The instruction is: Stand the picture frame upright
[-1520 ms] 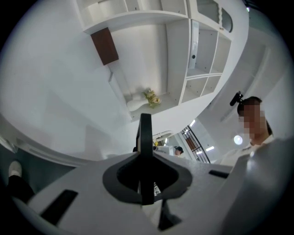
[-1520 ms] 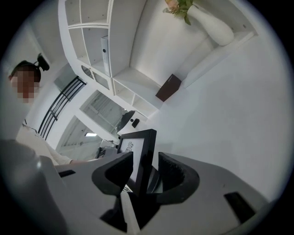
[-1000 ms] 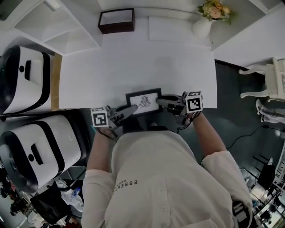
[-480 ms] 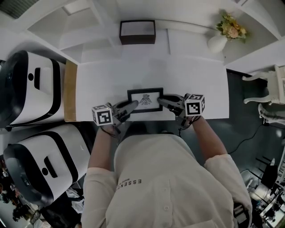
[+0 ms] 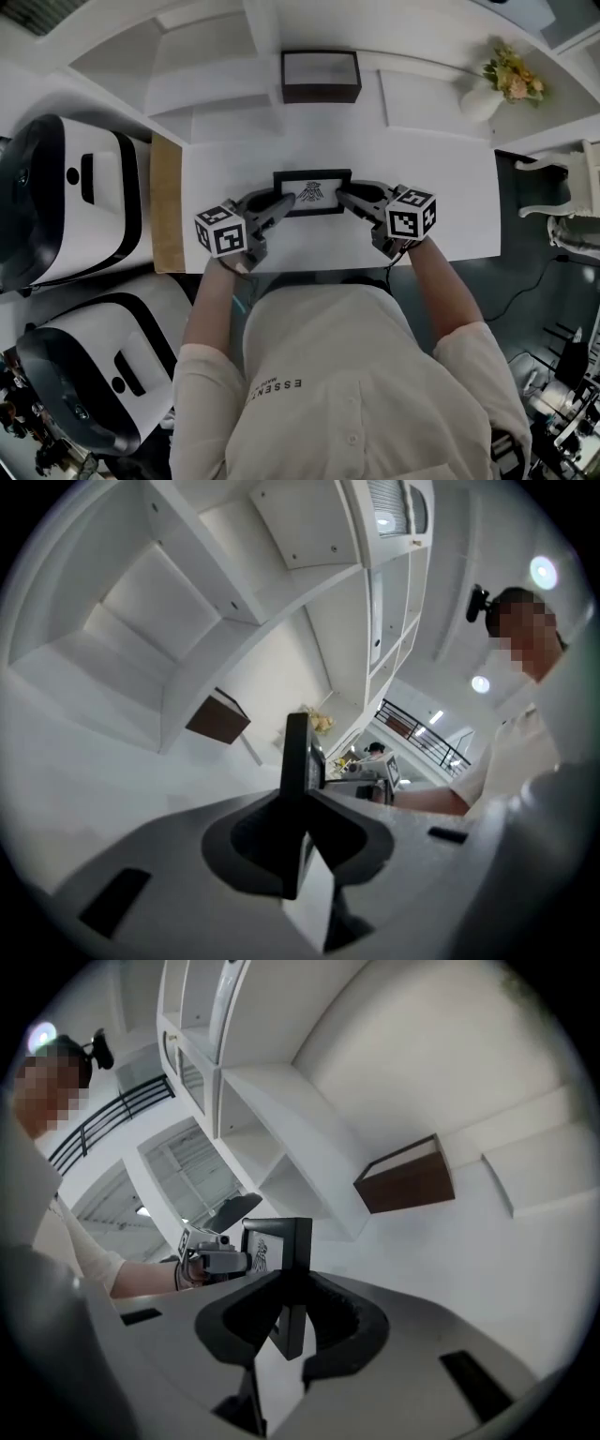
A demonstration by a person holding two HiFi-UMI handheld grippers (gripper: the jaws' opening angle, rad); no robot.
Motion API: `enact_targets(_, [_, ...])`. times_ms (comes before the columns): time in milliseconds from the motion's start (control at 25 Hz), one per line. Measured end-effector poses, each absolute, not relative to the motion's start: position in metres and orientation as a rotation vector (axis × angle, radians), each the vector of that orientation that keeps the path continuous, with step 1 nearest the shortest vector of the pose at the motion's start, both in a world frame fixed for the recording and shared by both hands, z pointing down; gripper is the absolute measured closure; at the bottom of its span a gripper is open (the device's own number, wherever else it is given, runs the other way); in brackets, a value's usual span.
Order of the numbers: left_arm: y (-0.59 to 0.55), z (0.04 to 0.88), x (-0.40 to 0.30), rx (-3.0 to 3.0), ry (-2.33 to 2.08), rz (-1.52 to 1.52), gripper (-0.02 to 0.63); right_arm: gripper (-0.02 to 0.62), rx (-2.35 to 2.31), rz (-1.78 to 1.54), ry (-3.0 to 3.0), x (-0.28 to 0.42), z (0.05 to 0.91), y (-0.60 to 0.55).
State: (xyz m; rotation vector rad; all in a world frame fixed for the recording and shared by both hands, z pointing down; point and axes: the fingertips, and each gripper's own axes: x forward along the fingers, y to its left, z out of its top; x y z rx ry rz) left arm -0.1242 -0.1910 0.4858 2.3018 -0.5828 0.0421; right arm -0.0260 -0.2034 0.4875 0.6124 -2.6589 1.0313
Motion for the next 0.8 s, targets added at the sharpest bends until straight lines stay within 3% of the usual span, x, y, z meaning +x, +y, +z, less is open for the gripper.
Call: enact_targets(800, [-0.302,0.543,-0.190,2.461,-0.755,0.281,0.511,0.500,0.971,0.684,-2.455,-0.088,0.540,-0.312])
